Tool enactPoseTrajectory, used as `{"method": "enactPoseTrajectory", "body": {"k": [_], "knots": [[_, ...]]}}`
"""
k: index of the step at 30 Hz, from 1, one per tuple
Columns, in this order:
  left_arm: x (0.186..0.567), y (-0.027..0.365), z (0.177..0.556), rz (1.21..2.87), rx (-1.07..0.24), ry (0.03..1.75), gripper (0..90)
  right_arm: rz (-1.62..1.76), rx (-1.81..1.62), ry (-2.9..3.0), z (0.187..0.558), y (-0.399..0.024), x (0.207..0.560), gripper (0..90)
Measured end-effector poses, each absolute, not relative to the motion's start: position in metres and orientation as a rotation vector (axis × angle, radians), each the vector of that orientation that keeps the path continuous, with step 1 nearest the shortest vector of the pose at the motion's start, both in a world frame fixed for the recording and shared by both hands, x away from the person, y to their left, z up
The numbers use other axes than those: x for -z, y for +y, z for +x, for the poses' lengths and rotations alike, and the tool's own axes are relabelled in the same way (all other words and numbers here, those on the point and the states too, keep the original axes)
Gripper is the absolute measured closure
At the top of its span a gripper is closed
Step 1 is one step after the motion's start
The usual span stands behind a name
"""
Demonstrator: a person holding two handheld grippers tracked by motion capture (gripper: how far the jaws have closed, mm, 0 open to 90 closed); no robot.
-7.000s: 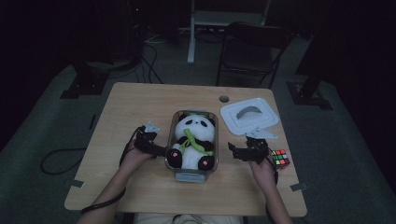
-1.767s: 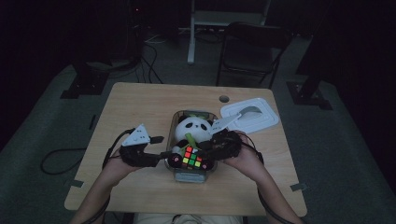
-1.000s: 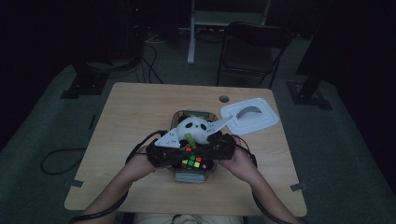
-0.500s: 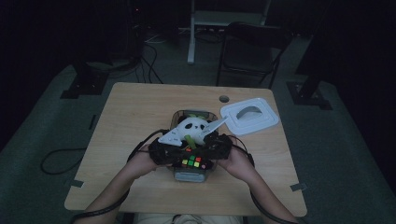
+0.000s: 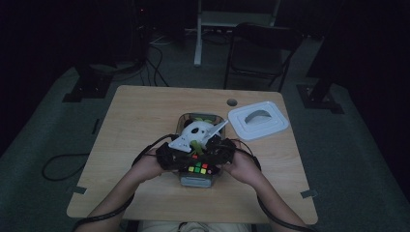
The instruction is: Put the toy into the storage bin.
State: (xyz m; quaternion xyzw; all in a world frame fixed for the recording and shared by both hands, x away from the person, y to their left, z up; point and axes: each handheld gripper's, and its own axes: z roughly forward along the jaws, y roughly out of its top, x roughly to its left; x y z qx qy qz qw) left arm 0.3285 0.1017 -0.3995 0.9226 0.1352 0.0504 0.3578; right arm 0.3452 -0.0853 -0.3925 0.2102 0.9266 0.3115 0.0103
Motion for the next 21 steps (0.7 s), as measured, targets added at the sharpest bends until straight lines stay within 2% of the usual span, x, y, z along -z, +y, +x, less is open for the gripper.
{"method": "enactPoseTrajectory", "body": {"k": [4,10,14,17,19,21], "knots": [[0.4,0.098,0.329,2.404,-0.16,0.351,90.0,0.679,-0.975,2.879,0.347,-0.086,0.396,90.0],[0.398,0.102,0.327,2.365,-0.132,0.349,90.0,0.708,-1.056,2.858,0.344,-0.091,0.395,90.0],[0.386,0.102,0.316,2.32,-0.205,0.342,90.0,0.751,-1.189,2.819,0.339,-0.101,0.387,90.0],[0.385,0.102,0.315,2.313,-0.204,0.342,90.0,0.763,-1.216,2.799,0.338,-0.104,0.385,90.0],[0.381,0.107,0.317,2.268,-0.175,0.382,85.9,0.808,-1.277,2.76,0.338,-0.112,0.378,74.6],[0.38,0.109,0.319,2.261,-0.184,0.389,82.6,0.842,-1.282,2.726,0.339,-0.116,0.375,70.0]]}}
